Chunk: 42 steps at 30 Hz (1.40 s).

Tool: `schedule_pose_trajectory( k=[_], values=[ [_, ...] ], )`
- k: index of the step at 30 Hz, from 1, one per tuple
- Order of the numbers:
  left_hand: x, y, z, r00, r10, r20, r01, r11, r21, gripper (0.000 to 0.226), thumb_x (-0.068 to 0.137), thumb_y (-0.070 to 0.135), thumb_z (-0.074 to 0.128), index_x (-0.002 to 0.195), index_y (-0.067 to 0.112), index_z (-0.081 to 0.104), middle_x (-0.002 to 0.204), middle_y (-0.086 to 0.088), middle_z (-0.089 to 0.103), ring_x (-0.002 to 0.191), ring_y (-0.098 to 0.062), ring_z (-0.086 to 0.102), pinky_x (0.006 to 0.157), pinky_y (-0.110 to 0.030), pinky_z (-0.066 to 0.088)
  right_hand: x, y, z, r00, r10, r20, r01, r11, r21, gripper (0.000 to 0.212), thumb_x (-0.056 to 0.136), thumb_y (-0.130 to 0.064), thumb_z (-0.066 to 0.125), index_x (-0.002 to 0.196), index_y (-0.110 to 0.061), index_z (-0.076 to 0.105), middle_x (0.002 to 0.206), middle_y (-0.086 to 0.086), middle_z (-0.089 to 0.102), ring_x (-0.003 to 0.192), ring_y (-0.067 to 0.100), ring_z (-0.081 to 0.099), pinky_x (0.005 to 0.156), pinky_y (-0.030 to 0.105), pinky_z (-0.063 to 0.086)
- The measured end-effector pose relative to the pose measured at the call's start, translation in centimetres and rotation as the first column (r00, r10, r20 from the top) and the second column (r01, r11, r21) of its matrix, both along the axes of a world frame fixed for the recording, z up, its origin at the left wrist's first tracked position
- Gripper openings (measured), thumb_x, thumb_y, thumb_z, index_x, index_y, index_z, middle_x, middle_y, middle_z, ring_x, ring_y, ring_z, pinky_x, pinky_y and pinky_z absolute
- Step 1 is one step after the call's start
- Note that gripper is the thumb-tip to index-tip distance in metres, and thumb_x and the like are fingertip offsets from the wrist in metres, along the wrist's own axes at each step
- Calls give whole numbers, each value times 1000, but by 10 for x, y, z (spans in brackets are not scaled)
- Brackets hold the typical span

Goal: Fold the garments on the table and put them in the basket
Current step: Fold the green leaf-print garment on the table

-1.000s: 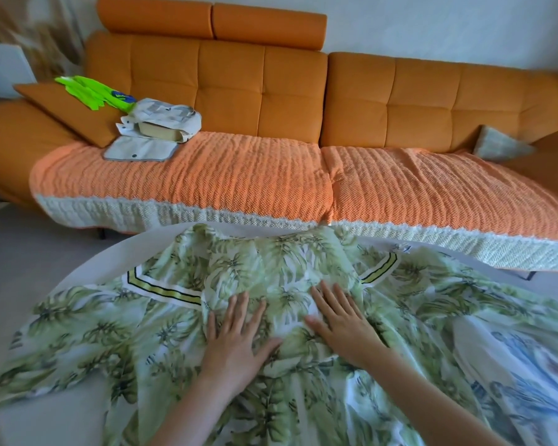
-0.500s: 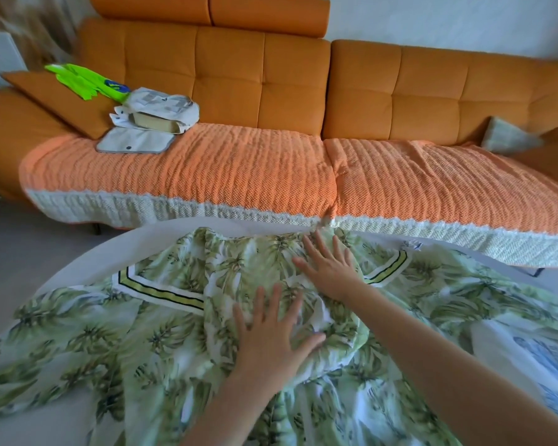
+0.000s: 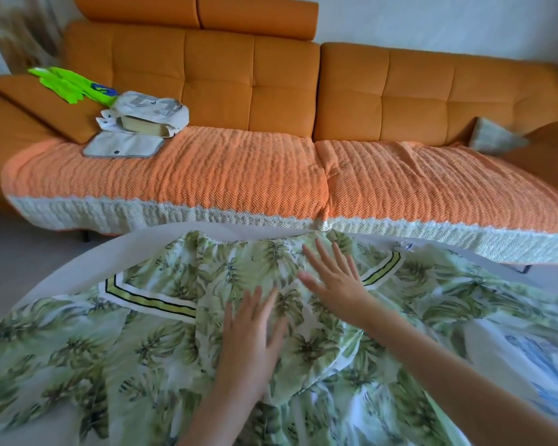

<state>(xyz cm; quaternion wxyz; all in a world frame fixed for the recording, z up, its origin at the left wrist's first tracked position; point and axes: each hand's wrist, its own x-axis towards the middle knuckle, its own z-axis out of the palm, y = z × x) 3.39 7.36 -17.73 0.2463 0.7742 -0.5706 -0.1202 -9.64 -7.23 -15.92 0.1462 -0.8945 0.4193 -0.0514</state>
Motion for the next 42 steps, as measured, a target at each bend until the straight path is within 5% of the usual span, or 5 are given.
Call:
schedule_pose_trajectory(
  k=[9,22,31,37,42],
  values=[
    [48,5,-19,971,-68,228,-28,918,395,96,50,82,-25,132,35,-36,143,5,-42,132,-17,-36,113,-46,-17,-52,73,-35,952,120,-283,-110,993,49,65,90,-66,8,137,-41,-30,147,-11,-35,135,22,-35,112,38,-20],
    [-11,-14,32,974,-68,217,7,962,272,66,90,63,9,149,36,-6,158,6,-5,145,-20,-10,116,-49,-9,-107,50,-1,948,-166,273,115,974,194,68,84,-66,27,147,-42,15,156,-16,-5,143,10,-4,115,40,4],
    [-134,-41,13,869,-474,140,432,866,251,112,50,81,-25,149,35,1,157,9,-3,138,-10,-20,110,-47,-17,-267,-18,28,-108,-926,362,400,293,868,17,91,-7,56,104,2,50,72,12,48,59,23,52,37,26,50],
    [-145,-54,-1,857,-502,117,434,825,362,98,56,73,-20,147,37,-9,153,12,-17,142,-18,-20,109,-52,-17,-275,-31,24,-294,-920,258,153,221,963,53,91,-29,58,135,-3,40,117,24,60,108,36,60,86,38,51],
    [-143,-54,-26,826,-539,167,457,813,361,112,38,80,-39,141,41,-18,144,14,-33,138,-18,-29,93,-48,-36,-281,-49,21,-379,-886,269,164,222,961,18,87,-19,65,89,-4,54,79,12,55,65,21,55,35,23,49]
  ],
)
